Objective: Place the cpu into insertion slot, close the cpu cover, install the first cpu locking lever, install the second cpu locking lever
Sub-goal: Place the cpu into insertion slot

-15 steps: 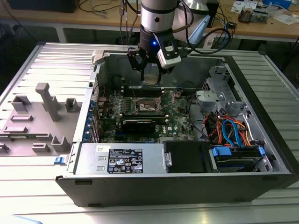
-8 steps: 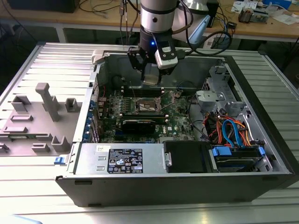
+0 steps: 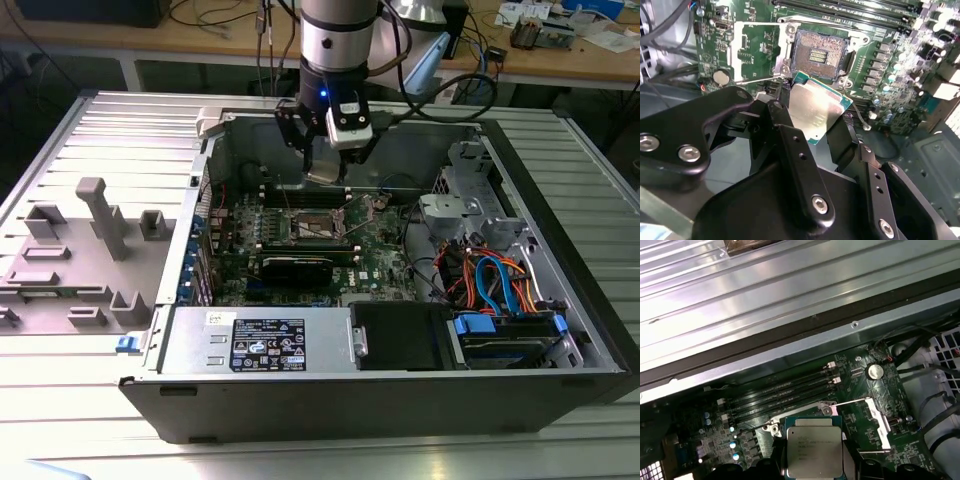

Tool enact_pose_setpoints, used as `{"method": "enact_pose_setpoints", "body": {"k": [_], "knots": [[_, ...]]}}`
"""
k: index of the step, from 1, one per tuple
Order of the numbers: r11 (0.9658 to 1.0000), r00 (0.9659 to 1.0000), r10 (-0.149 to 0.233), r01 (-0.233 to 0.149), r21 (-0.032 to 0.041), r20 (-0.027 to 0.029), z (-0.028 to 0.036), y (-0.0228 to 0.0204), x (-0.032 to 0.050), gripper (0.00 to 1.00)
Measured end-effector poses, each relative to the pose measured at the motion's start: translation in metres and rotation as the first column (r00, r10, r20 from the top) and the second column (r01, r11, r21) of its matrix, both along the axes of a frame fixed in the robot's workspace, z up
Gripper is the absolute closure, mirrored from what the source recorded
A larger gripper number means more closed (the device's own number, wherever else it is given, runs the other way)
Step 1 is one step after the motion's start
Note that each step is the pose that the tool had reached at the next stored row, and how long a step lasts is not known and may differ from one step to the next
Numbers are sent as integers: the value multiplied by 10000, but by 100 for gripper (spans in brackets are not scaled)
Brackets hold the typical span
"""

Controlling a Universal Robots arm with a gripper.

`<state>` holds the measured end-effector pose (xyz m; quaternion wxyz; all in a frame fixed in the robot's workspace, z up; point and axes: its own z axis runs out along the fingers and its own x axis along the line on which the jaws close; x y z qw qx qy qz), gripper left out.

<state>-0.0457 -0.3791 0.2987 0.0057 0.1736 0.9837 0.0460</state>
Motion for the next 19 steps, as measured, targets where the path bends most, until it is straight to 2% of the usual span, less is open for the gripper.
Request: {"method": "enact_pose_setpoints", "body": {"k": [3, 8, 11, 12, 16, 18, 19], "knots": [[9993, 9993, -365, 365, -2, 0, -2, 0, 0, 46], [9946, 9946, -1034, 1034, 0, 0, -4, 0, 0, 46], [9891, 9891, -1472, 1472, 0, 0, -5, 0, 0, 46], [9858, 9858, -1677, 1677, 0, 0, -6, 0, 0, 46], [9764, 9764, -2160, 2160, 0, 1, -7, 0, 0, 46], [9709, 9709, -2396, 2396, 0, 0, -7, 0, 0, 46], [9666, 9666, -2562, 2562, 0, 1, -8, 0, 0, 46]]}}
